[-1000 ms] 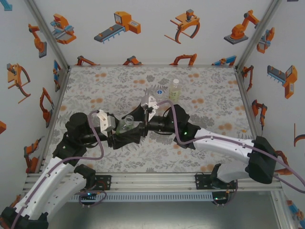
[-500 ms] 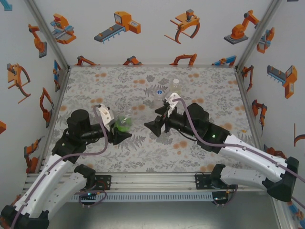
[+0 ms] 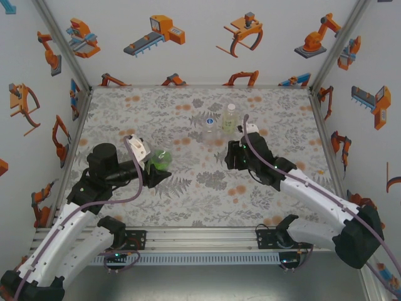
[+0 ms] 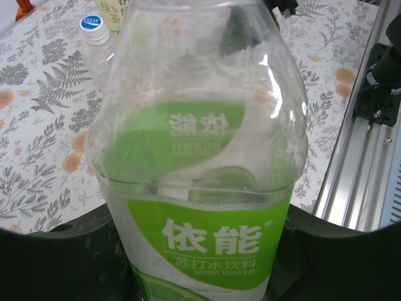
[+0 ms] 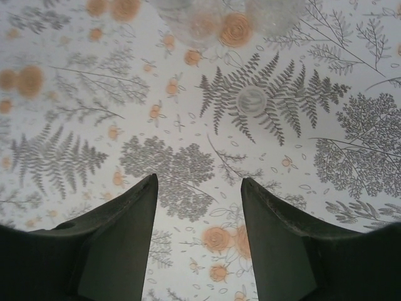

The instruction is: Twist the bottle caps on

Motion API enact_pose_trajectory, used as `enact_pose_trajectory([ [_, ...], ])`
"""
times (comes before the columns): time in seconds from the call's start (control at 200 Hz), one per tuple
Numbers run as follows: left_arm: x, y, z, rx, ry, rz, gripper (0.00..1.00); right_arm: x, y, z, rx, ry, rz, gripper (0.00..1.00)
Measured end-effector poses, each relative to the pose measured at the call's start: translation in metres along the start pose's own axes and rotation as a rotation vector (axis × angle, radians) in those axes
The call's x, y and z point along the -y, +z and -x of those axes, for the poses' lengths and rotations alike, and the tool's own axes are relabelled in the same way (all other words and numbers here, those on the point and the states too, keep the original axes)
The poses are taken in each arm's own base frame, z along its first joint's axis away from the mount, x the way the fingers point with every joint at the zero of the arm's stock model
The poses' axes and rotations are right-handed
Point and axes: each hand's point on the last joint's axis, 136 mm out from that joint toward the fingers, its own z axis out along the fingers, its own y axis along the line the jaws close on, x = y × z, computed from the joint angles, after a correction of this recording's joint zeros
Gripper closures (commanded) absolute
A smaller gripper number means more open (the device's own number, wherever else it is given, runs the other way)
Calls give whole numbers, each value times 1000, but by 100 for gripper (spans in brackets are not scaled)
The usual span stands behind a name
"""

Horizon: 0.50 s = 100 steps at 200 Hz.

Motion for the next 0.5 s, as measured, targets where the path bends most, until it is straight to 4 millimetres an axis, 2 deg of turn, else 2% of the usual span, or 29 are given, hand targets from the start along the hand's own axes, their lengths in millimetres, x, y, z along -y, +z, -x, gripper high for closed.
enact_pose_trajectory([
  [0.3,-2,0,-1,-4,-1,12,98,18,60,-35,-49,-90,-89,45],
  [0.501,-3,0,-1,-6,-1,15,98,28,91,-45,-33,-98,-134,45],
])
